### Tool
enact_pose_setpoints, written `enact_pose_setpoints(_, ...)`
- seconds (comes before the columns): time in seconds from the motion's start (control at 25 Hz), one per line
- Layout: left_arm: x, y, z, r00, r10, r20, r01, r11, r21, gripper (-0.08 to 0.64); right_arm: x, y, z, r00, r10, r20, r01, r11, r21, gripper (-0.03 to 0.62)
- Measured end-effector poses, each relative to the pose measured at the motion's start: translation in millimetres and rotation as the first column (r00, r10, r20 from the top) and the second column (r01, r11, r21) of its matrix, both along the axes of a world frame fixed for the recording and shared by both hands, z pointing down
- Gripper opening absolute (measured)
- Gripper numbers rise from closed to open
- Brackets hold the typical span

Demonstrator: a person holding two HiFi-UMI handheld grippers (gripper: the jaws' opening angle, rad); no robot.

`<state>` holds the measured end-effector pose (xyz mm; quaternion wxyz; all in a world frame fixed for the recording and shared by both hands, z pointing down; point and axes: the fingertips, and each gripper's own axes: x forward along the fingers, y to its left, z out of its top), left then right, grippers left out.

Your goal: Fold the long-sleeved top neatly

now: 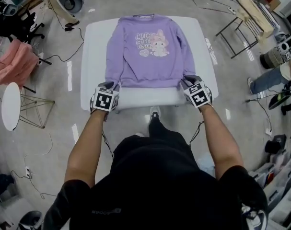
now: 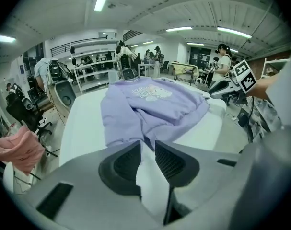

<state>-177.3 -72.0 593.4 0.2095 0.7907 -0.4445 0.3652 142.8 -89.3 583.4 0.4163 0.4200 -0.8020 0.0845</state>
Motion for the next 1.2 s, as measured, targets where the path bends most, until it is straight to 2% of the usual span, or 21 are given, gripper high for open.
enact_pose_setpoints(0.2, 19, 23, 24, 1.0, 0.0, 0.012, 0.0, 1.0, -0.013, 0.094, 4, 23, 34, 0.999, -0.028, -0.045, 0.025, 0.998, -0.053, 0.11)
enact_pose_setpoints(0.48, 20, 17, 43, 0.988, 0.01, 0.156, -0.015, 0.999, 0.033, 0.104, -4, 28, 55, 0.999, -0.029, -0.027, 0.027, 0.997, -0.071, 0.155)
enact_pose_setpoints(0.68, 23, 13, 53, 0.976, 0.017, 0.218, -0.025, 0.999, 0.035, 0.118, -5, 30, 59, 1.0, -0.004, 0.013, 0.005, 0.998, -0.066, 0.159)
enact_pose_setpoints(0.88, 16, -4, 53, 0.972, -0.035, 0.233, 0.025, 0.999, 0.046, 0.118, -7, 23, 57, 1.0, 0.001, 0.021, 0.0, 0.999, -0.046, 0.153)
enact_pose_setpoints(1.0, 14, -9, 54, 0.972, -0.051, 0.231, 0.042, 0.998, 0.043, 0.118, -3, 20, 57, 1.0, 0.006, -0.005, -0.006, 1.0, -0.024, 0.134)
enact_pose_setpoints(1.2, 16, -18, 50, 0.976, -0.071, 0.206, 0.056, 0.995, 0.081, 0.112, -5, 18, 60, 0.999, -0.024, -0.033, 0.024, 1.0, -0.006, 0.11)
